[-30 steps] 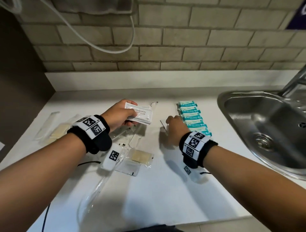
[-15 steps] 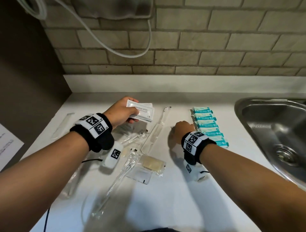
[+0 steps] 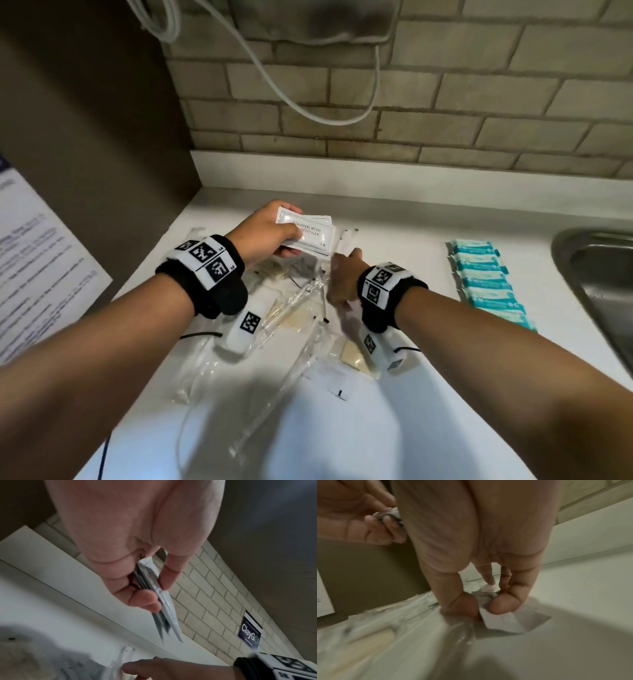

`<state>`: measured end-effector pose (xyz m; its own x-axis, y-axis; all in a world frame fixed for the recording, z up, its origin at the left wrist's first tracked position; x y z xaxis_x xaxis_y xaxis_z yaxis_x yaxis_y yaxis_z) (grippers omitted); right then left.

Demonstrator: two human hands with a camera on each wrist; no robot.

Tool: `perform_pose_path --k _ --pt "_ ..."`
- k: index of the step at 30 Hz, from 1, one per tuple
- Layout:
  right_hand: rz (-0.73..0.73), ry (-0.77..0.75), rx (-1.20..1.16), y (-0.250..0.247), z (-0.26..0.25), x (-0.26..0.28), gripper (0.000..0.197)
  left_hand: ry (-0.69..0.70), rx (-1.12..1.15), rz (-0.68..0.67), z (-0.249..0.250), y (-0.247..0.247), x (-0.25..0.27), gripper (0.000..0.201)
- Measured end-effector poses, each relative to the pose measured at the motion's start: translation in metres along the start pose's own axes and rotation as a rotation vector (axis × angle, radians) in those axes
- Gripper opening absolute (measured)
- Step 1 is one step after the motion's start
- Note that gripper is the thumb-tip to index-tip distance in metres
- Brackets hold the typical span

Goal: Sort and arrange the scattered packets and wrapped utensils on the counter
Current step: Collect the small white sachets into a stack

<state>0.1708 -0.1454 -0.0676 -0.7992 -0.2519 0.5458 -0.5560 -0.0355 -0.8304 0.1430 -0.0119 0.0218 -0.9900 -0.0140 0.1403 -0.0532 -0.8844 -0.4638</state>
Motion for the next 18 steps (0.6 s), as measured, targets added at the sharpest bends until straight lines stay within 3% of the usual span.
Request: perform_pose_path --k 2,7,11,18 --pt "-0.009 -0.039 -0.016 0.004 -0.017 -0.012 0.030 -0.009 0.005 0.014 -0.004 -0.009 0.000 0.028" --pt "0.057 -0.161 -0.170 -0.001 -0.045 -0.002 0.059 -0.032 -0.005 0.035 -0.017 -0.022 0.001 0.029" --pt "0.044 -0.208 -0.385 -0.005 -0.042 0.003 0.048 -0.040 0.011 0.033 -0.023 -0.024 0.000 0.025" --pt "0.116 -0.316 -0.923 -0.037 0.024 0.027 0.103 0.005 0.016 -0.086 -0.011 0.015 -0.011 0.028"
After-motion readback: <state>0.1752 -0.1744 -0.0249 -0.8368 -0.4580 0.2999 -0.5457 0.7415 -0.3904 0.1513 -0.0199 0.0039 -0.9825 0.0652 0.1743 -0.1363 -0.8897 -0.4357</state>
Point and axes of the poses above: each hand's wrist, its own x-axis away from the middle knuckle, its own y-axis out of the palm, z = x × y, the point moved 6 cm from there along -x, towards the middle knuckle, and after that the axes turned 12 degrees about -x, right-handed, at the moved point
